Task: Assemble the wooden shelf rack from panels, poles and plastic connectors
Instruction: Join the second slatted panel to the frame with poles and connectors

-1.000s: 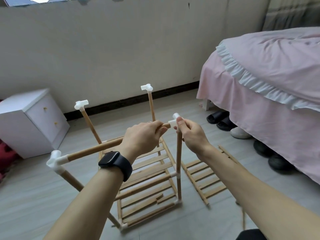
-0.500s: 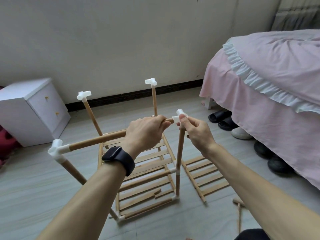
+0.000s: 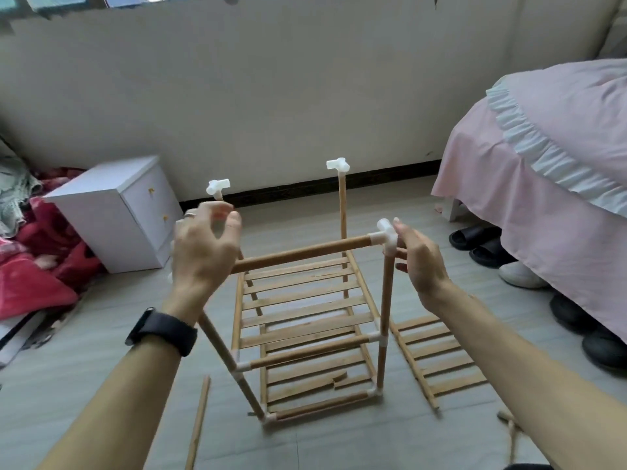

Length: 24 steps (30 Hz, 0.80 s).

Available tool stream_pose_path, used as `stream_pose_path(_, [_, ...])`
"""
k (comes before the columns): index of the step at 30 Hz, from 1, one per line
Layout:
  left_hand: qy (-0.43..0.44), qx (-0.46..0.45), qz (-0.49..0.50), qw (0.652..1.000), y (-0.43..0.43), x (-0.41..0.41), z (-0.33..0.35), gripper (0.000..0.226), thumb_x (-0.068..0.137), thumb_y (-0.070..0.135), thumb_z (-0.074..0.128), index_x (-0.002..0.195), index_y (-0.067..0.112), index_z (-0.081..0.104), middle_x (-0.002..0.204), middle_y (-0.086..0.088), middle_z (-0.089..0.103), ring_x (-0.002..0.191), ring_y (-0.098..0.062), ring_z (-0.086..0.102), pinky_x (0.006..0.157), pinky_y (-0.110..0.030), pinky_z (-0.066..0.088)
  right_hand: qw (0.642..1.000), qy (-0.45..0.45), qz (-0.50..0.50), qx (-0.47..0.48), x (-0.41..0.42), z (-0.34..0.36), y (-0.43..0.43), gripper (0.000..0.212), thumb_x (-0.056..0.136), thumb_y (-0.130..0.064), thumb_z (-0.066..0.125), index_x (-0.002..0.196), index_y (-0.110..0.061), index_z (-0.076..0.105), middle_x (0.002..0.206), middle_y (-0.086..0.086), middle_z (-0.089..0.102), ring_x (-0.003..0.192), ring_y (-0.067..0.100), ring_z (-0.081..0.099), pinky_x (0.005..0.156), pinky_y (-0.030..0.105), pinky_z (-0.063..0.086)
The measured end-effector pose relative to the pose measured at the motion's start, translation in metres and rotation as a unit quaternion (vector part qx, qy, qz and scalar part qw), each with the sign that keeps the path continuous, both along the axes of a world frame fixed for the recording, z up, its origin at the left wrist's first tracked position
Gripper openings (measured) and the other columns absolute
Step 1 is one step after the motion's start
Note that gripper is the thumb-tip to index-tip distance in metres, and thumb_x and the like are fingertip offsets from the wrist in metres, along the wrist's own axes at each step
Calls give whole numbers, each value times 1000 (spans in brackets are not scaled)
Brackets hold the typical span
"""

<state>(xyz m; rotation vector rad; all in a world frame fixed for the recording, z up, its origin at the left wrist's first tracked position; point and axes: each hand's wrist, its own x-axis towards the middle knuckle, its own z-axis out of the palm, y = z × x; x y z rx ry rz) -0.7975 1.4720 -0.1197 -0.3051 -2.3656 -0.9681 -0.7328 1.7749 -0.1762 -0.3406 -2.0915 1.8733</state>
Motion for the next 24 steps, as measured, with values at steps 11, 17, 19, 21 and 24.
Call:
stream_pose_path(11, [-276,475,-6,836,-92,-4,2,53,98,59,38,116,19,68,123,-8,66,119,-28,57,107,-50,40,976,-13,14,-216,-27,22,18,74,101,-65,29,148,-11,47,148,10,53,134,25,49,115,52,34])
stream_pose_path(17, [-272,460,-41,844,-79,-11,-4,56,96,61,39,121,18,67,125,-10,66,120,-27,57,100,-47,43,983,-12,18,-182,-28,30,14,72,102,-65,27,146,-11,49,147,9,53,137,25,47,115,54,34])
stream_pose_path(19, [-270,466,-32,842,-85,-11,-6,56,96,62,38,121,21,67,126,-8,65,122,-26,55,102,-50,42,984,-10,19,-179,-28,31,20,73,102,-66,27,148,-13,47,152,9,49,141,25,43,116,54,32])
stream_pose_path(21, [-266,468,-17,842,-81,-12,-10,56,97,63,35,123,24,66,127,-7,63,124,-26,52,101,-50,41,985,-10,21,-173,-31,30,17,76,101,-67,25,152,-13,42,158,9,42,147,26,36,120,56,27])
stream_pose_path(24, [-282,426,-53,858,-56,-13,-15,55,100,62,33,128,25,62,130,-9,59,123,-30,51,94,-47,45,995,-6,45,-91,-38,25,-5,73,103,-64,22,157,-15,33,164,11,32,151,29,27,124,57,15])
